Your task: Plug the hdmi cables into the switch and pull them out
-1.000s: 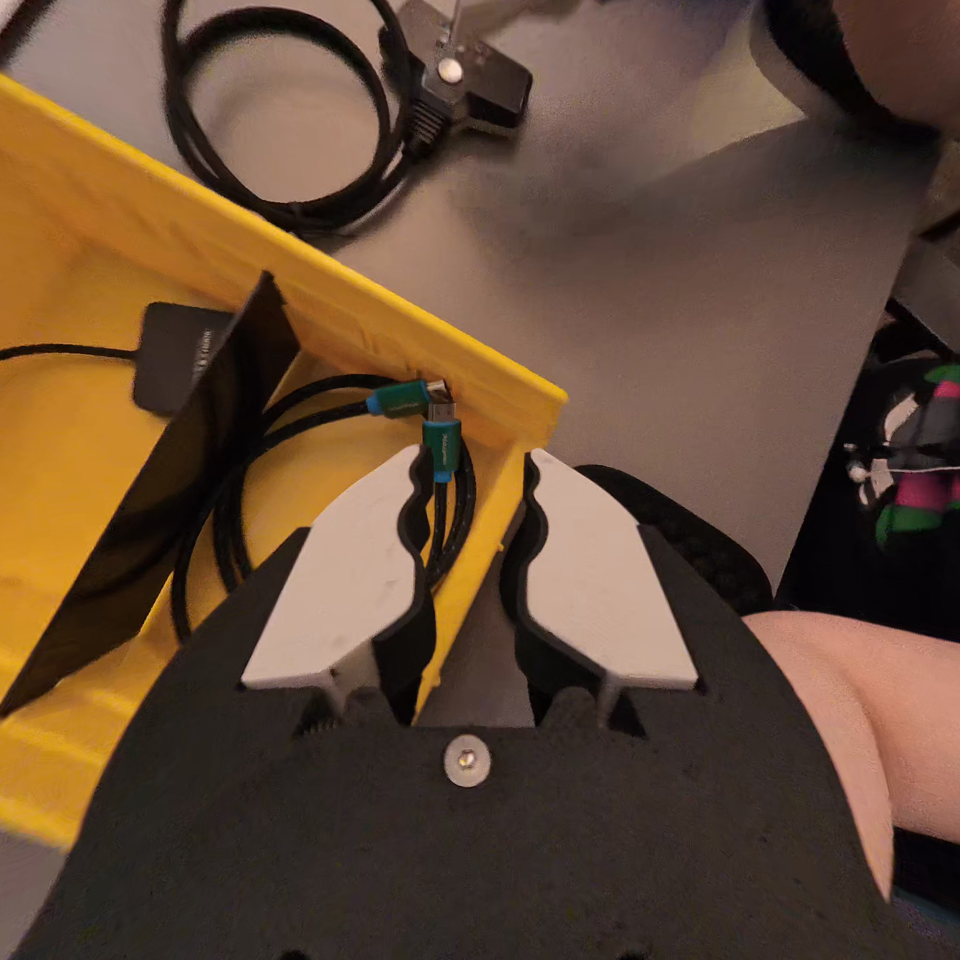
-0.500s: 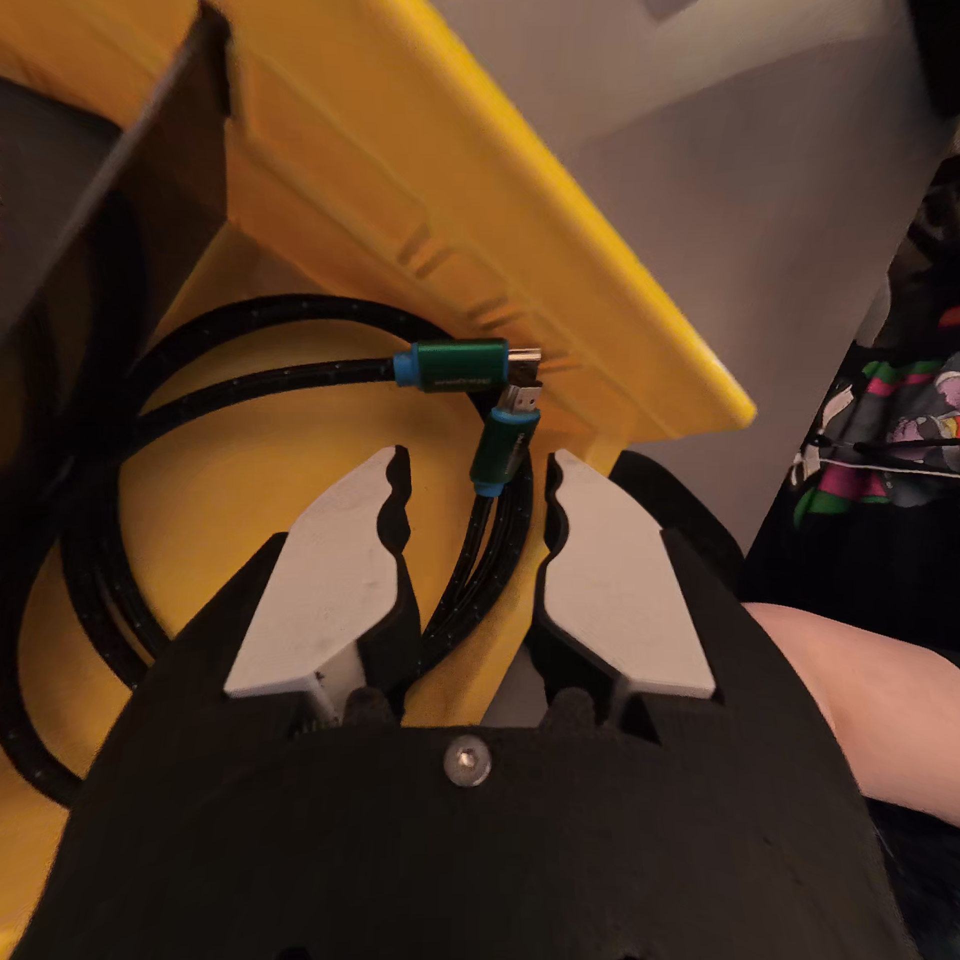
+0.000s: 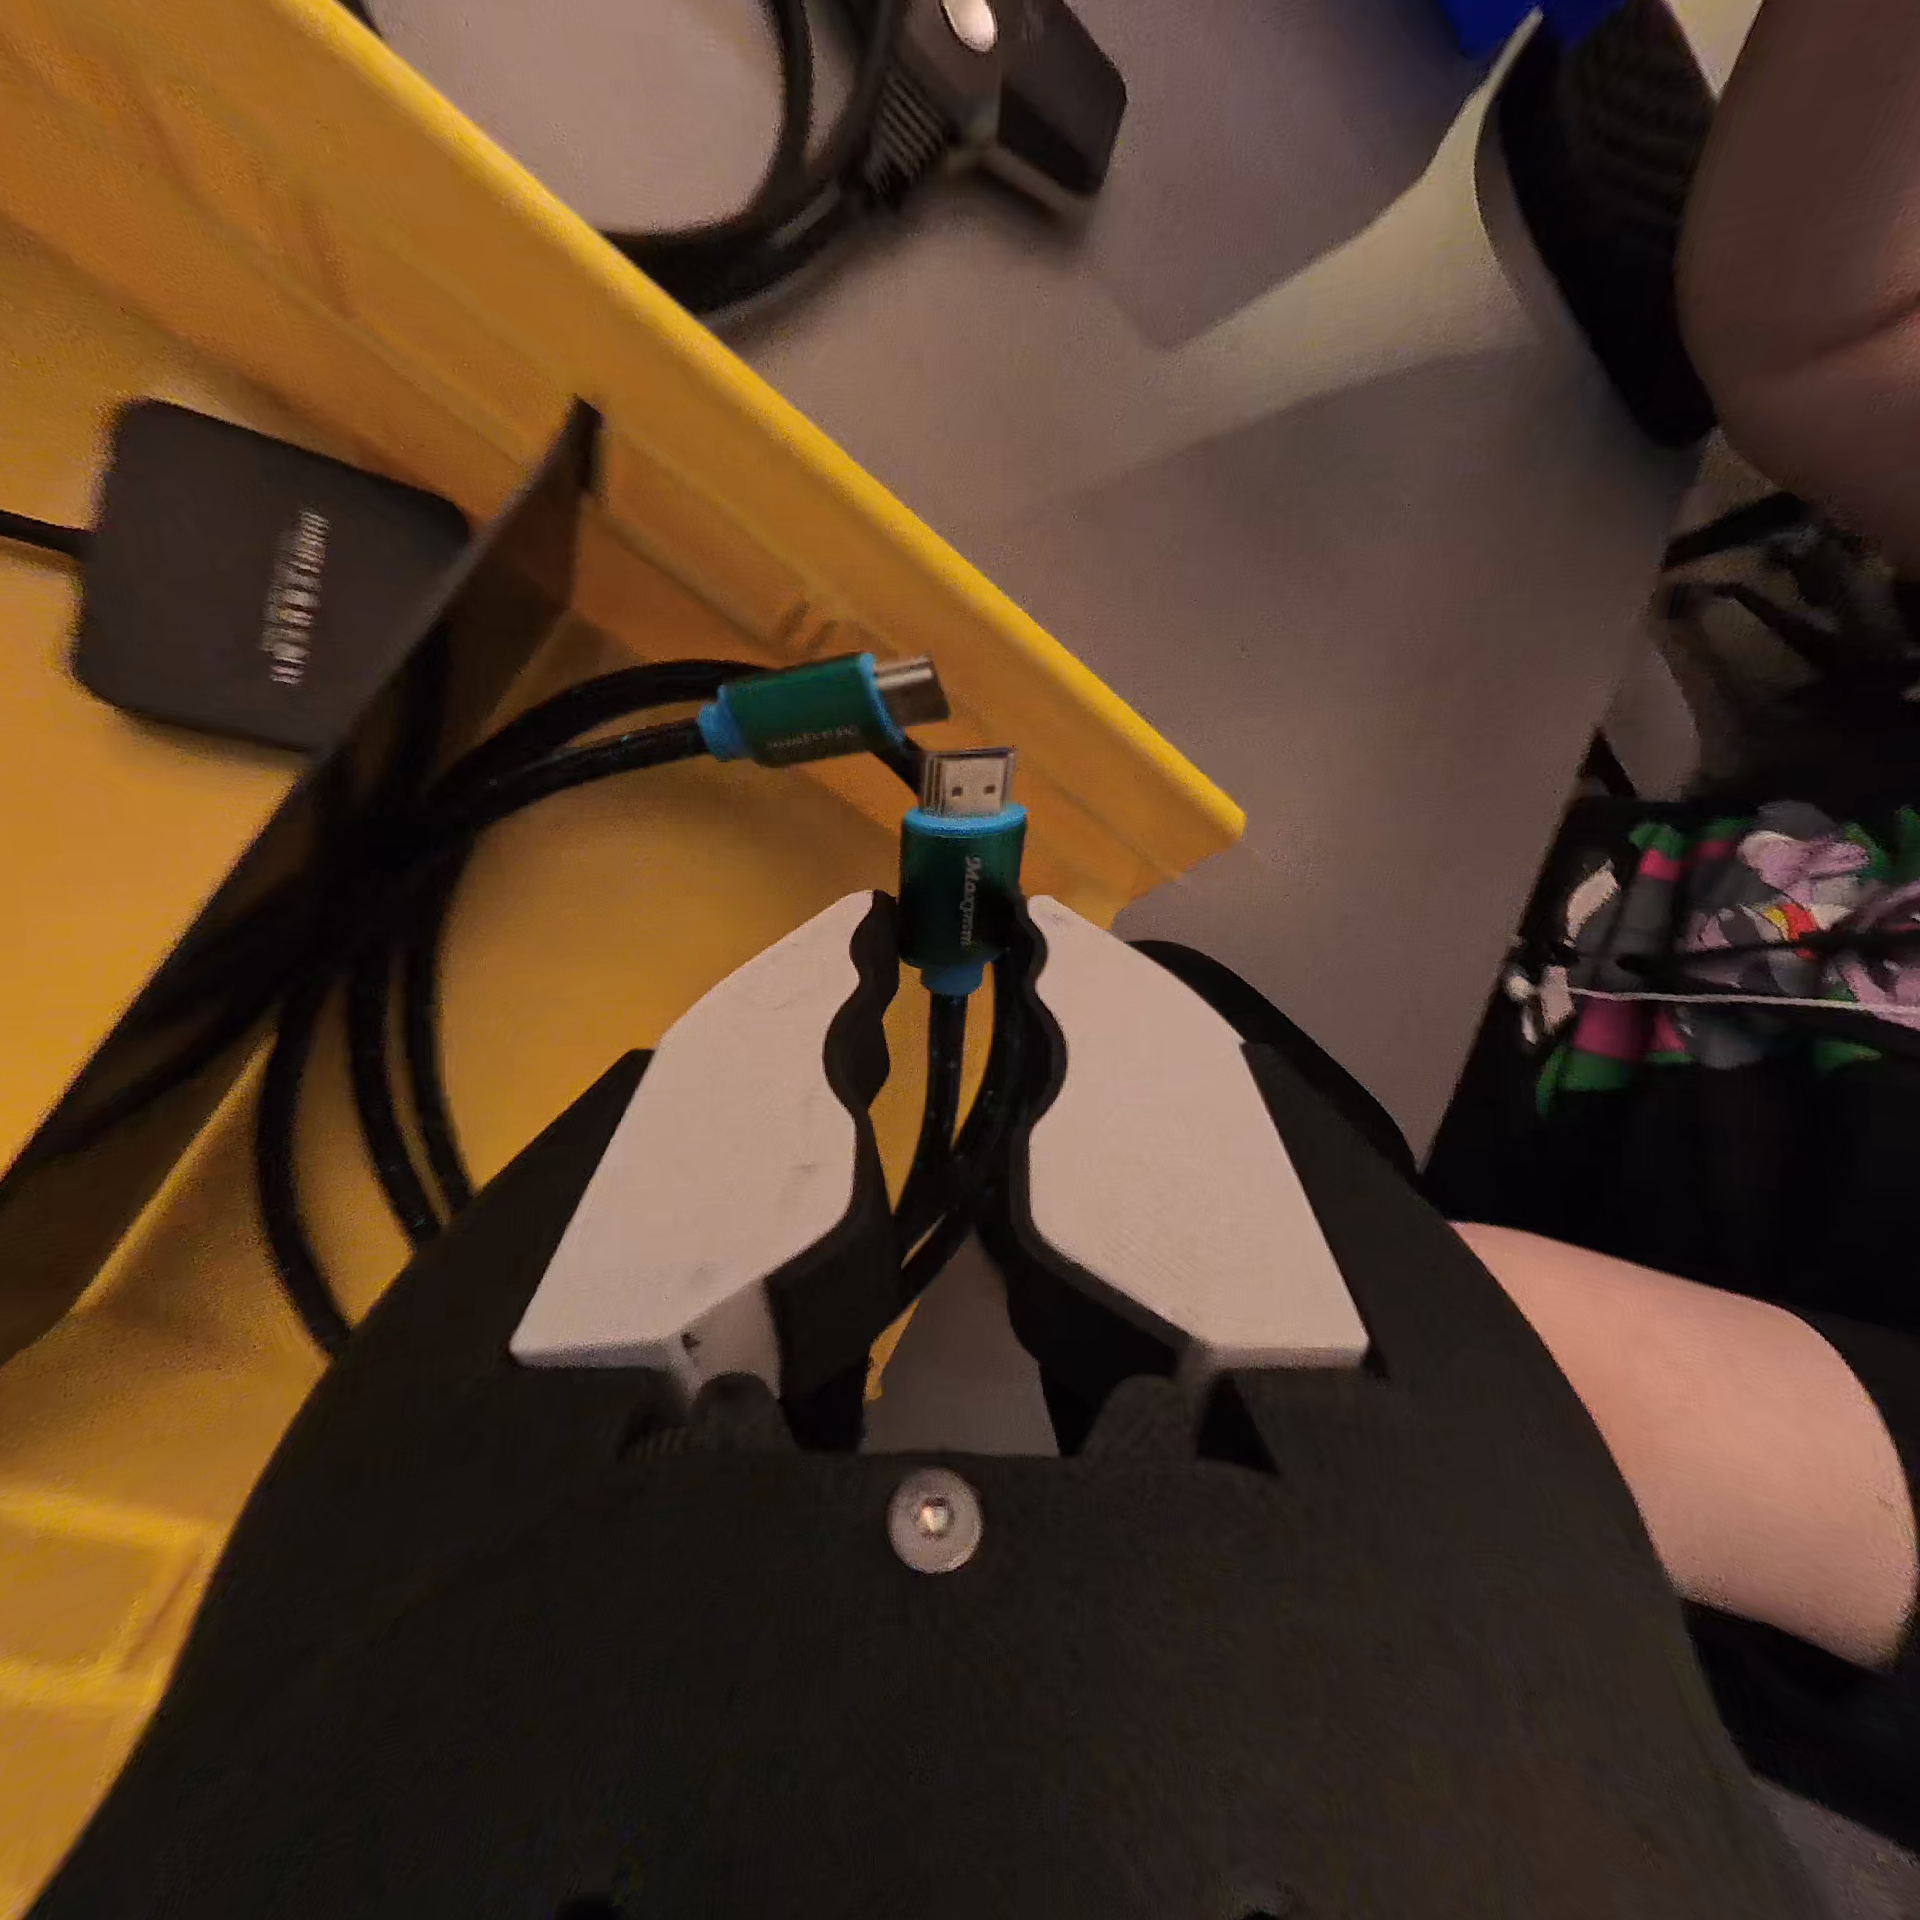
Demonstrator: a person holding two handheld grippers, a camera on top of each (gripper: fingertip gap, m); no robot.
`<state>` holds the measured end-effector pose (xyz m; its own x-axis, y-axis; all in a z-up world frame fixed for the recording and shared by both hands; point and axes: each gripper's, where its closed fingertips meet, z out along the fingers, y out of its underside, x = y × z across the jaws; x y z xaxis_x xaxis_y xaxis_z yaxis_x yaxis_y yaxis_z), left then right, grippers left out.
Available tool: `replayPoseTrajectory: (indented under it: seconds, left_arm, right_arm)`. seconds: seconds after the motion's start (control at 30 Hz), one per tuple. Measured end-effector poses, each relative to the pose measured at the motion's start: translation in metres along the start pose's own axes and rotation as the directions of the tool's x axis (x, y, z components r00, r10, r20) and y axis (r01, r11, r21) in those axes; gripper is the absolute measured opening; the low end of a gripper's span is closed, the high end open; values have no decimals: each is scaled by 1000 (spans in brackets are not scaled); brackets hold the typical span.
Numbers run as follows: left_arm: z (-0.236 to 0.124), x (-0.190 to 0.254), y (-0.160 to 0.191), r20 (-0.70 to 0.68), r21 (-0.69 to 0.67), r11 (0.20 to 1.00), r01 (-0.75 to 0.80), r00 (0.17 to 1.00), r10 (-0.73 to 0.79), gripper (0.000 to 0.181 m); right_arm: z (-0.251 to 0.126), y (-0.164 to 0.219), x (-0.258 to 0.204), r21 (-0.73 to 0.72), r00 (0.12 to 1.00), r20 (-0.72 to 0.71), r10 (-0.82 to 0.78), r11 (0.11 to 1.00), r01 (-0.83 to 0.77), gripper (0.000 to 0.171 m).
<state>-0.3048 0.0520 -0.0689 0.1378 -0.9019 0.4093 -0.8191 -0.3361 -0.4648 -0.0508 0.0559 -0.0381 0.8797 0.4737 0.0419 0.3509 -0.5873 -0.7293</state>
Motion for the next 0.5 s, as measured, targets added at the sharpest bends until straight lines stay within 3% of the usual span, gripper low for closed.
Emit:
replayPoseTrajectory:
  seconds: [0.13, 0.5]
  left_arm:
    - [-25, -12, -10, 182, 77, 997, -21, 983, 7, 20]
    - [-79, -21, -42, 481, 241, 963, -121, 876, -10, 15]
  right_arm:
    - [2, 0, -3, -3, 1000, 4, -11, 1000, 11, 56]
    - [19, 1, -33, -27, 989, 29, -146, 989, 146, 56]
